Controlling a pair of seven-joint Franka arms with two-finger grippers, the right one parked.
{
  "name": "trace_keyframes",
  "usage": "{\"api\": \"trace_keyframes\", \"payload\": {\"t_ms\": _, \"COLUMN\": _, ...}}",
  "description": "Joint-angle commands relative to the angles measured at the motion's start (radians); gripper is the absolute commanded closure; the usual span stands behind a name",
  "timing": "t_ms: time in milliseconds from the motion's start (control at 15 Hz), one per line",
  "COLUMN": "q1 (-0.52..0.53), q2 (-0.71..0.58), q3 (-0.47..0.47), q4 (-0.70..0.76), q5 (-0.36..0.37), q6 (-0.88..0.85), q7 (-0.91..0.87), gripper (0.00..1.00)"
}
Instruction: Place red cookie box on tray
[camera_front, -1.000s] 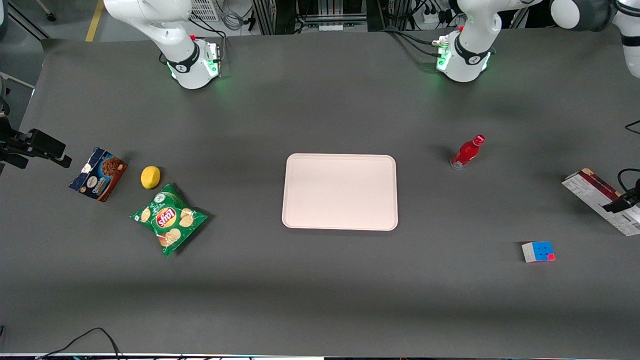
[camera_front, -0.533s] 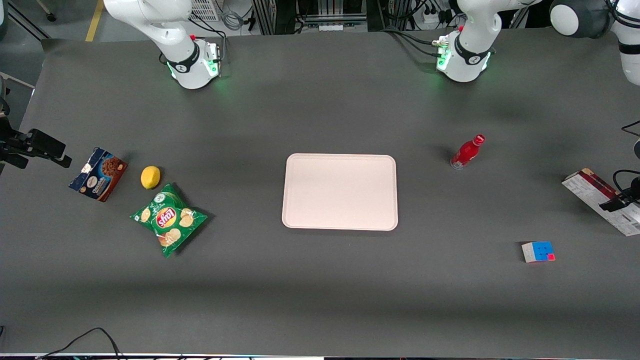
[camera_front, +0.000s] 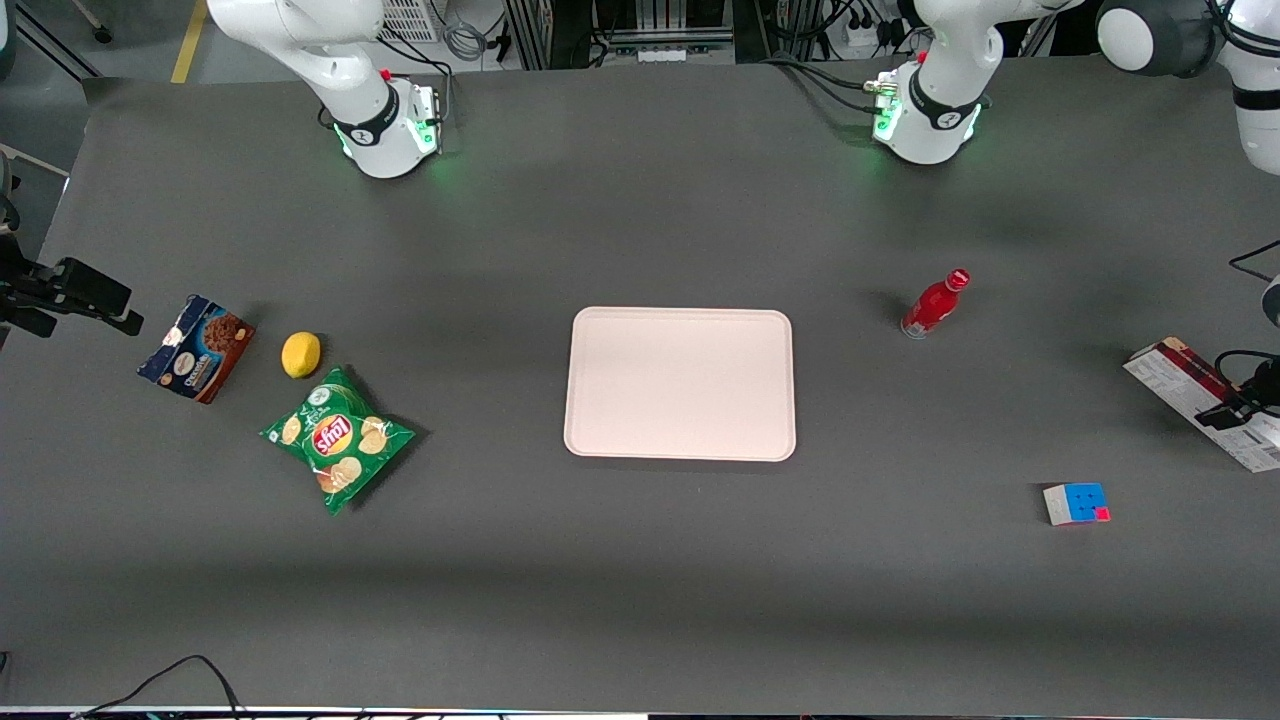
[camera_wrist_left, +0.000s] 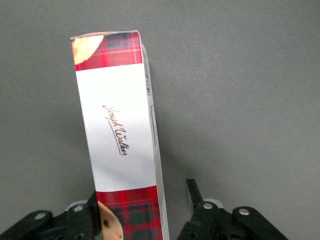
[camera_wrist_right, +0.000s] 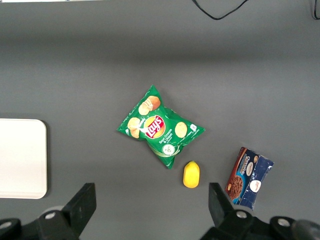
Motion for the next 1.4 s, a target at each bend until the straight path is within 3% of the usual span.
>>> {"api": "trace_keyframes", "payload": {"t_ms": 0, "q1": -0.008, "q2": 0.002, "q3": 0.003, "q4": 0.03, "q5": -0.005, "q6": -0.016, "q7": -0.026, "gripper": 0.69}}
{"api": "trace_keyframes", "payload": {"t_ms": 200, "q1": -0.009, "q2": -0.003, "q3": 0.003, "q4": 0.037, "q5": -0.004, "q6": -0.054, "q7": 0.008, "gripper": 0.93}}
{"api": "trace_keyframes", "payload": {"t_ms": 333, "q1": -0.009, "q2": -0.004, "q3": 0.005, "q4": 0.054, "q5": -0.002, "q6": -0.092, "q7": 0.009, "gripper": 0.99}}
{"api": "trace_keyframes", "payload": {"t_ms": 600, "q1": -0.009, "q2": -0.003, "q3": 0.005, "q4": 0.091, "q5": -0.002, "q6": -0.144, "q7": 0.008, "gripper": 1.0}}
{"api": "trace_keyframes", "payload": {"t_ms": 867, "q1": -0.009, "q2": -0.003, "q3": 0.015, "q4": 0.267, "q5": 0.005, "q6": -0.419, "q7": -0.009, "gripper": 1.0}}
{"api": "trace_keyframes", "payload": {"t_ms": 1067, "q1": -0.009, "q2": -0.027, "q3": 0.023, "q4": 0.358, "q5": 0.087, "q6": -0.514, "q7": -0.009, "gripper": 1.0}}
{"api": "trace_keyframes", "payload": {"t_ms": 1333, "q1": -0.008, "q2": -0.092, "q3": 0.025, "q4": 0.361, "q5": 0.136, "q6": -0.517, "q7": 0.008, "gripper": 1.0}}
